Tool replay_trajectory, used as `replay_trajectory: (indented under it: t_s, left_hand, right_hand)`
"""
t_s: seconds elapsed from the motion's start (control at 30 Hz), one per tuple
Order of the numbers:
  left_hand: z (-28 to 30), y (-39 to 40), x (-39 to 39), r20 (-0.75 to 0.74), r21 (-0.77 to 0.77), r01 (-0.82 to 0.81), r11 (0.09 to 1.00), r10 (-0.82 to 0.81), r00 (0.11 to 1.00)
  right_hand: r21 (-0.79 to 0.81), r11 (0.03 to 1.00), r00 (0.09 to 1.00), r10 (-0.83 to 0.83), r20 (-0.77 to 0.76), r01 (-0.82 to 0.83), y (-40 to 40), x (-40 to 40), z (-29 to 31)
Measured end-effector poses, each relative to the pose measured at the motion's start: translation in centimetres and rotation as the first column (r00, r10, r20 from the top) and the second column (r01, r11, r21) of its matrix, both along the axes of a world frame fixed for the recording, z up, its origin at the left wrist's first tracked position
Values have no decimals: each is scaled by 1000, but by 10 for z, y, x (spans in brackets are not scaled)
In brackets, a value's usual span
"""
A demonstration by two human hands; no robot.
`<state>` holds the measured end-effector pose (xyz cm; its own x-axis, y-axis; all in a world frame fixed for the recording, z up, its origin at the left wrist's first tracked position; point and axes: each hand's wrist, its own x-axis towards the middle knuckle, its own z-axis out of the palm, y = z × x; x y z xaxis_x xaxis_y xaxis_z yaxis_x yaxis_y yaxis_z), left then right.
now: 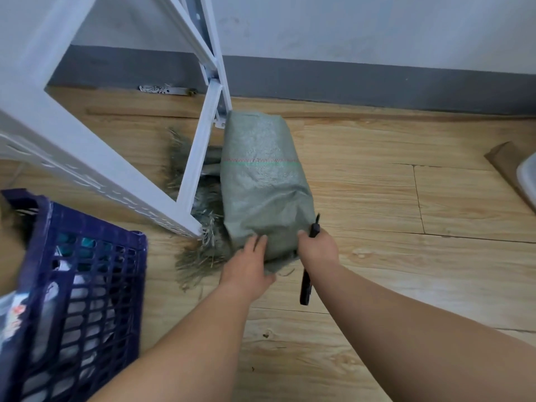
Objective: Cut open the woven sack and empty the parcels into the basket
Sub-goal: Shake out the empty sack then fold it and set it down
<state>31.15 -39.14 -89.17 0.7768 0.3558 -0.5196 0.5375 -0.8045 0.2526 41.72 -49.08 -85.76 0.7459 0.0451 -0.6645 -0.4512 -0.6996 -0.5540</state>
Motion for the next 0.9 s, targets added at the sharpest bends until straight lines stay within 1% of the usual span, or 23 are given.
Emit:
replay_trajectory:
  t_s: [0.03,0.07,0.1,0.13,0.2,0.23,0.27,0.3,0.37,0.4,0.43,0.47,0.57,0.7,0.77,0.9]
  left_hand:
    - [-3,3,1,-57,3,-49,999,49,997]
    - [-5,9,2,-116,27,-90,996,93,989]
    - [-6,15,2,-173,65,-109,992,119,978]
    - [-6,21,2,-214,105,-109,988,130,968]
    - [-4,28,1,-235,158,-111,981,147,961]
    - [-3,28,1,-245,158,-107,982,144,959]
    - [-2,27,2,-267,144,-95,985,131,955]
    - [-1,24,3,-287,129,-87,988,121,950]
    - [5,19,6,-279,122,-109,987,139,950]
    - [11,18,8,-244,122,-127,984,154,958]
    - [19,17,10,-196,116,-137,984,158,968]
    - [29,17,11,-147,108,-139,984,154,977]
    - [68,10,8,-58,95,-147,985,153,987]
    - [128,-17,-10,-64,80,-168,982,174,983]
    - [163,-32,-20,-54,80,-179,981,184,982]
    - [249,-51,-43,-33,29,-257,966,258,965]
  right_hand:
    - [99,995,995,-20,-93,29,1,1,1]
    - [194,979,975,-20,-222,64,2,1,4]
    - [255,964,943,21,-331,68,1,2,6]
    - [278,960,917,96,-386,17,0,3,8]
    - [234,960,896,238,-375,-156,-4,5,9]
    - [197,955,894,281,-351,-222,-6,5,7]
    - [168,953,898,295,-325,-252,-8,5,5]
    - [146,955,913,289,-288,-257,-10,4,3]
    - [58,962,953,273,-128,-268,-13,7,-2]
    - [2,961,960,275,-46,-275,-14,10,-2]
    - [-39,961,962,274,2,-274,-15,14,1]
    - [-59,961,963,271,19,-269,-16,16,7]
    - [-54,965,967,254,-34,-256,-21,13,37]
    - [-14,975,962,215,-168,-221,-33,-12,93]
    - [-3,969,950,243,-194,-248,-41,-27,129]
    - [-24,939,921,331,-204,-343,-56,-51,211]
